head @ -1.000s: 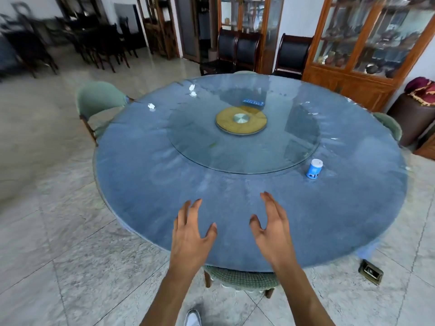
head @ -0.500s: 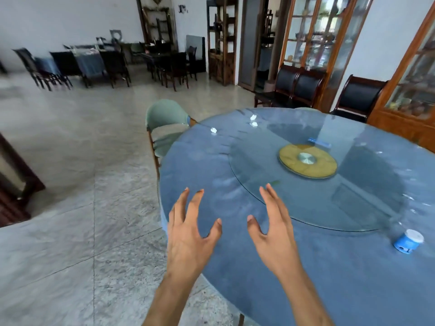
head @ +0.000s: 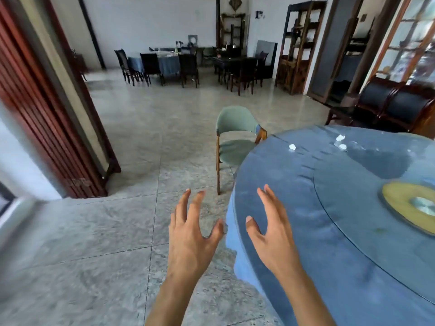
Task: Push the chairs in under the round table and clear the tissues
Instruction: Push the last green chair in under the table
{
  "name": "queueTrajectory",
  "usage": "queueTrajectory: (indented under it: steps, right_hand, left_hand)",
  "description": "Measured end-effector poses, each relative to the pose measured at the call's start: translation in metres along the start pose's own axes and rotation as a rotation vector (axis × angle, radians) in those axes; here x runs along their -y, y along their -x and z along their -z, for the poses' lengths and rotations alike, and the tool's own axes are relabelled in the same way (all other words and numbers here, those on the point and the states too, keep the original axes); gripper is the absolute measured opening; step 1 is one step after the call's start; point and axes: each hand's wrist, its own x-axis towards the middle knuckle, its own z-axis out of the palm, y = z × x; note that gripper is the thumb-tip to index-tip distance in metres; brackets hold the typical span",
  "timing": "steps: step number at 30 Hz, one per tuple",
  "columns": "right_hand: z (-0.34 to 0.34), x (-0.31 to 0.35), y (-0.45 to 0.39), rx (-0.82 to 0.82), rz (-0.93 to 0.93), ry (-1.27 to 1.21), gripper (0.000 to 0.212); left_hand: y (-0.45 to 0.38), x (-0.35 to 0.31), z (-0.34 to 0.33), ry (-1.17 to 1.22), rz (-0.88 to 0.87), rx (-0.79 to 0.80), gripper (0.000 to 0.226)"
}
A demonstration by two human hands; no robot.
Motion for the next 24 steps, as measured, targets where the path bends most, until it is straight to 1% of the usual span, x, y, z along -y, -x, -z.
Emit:
queueTrajectory:
  steps: [5, 10, 17, 20, 24]
  right_hand:
    - [-0.043, 0.008, -0.048, 0.056, 0.031, -0.034, 0.063]
    - [-0.086, -0.006, -0.110, 0.079, 0.052, -0.064, 0.063]
    - [-0.141, -0.040, -0.235, 0.096, 0.063, -0.076, 0.063]
    - [-0.158, -0.052, -0.289, 0.080, 0.068, -0.074, 0.064]
    - [-0.178, -0.067, -0.351, 0.109, 0.056, -0.089, 0.064]
  left_hand:
    - [-0.042, 0.036, 0.010, -0.037, 0.027, -0.046, 0.067]
    - [-0.099, 0.071, -0.005, -0.069, 0.033, -0.055, 0.068]
    - [-0.225, 0.109, -0.051, -0.084, 0.037, -0.041, 0.066]
    - [-0.279, 0.120, -0.069, -0.107, 0.029, -0.036, 0.066]
    - [-0.342, 0.134, -0.092, -0.118, 0.028, -0.039, 0.066]
